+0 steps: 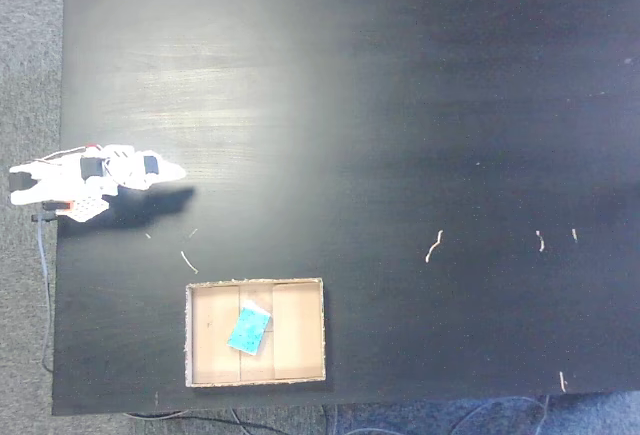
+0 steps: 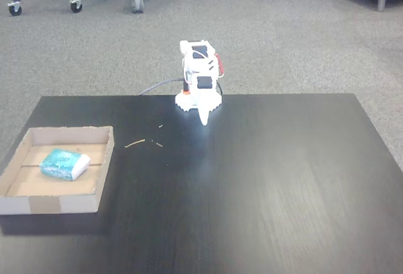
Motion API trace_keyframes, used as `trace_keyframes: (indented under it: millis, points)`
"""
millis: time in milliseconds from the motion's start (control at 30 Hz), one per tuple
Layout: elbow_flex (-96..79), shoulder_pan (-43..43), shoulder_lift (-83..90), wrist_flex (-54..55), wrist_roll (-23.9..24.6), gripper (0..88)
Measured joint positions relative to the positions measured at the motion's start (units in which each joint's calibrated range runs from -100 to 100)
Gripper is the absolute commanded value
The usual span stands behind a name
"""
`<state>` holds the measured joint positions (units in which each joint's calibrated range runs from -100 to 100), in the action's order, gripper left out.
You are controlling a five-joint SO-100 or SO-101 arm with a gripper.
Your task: Pick the green block and drop it in the box on the right.
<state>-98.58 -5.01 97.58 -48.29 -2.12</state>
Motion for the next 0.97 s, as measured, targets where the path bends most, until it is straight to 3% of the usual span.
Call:
trace_keyframes:
  millis: [967]
  points:
    - [0.0,-0.7,0.2,0.0,0.0,0.1]
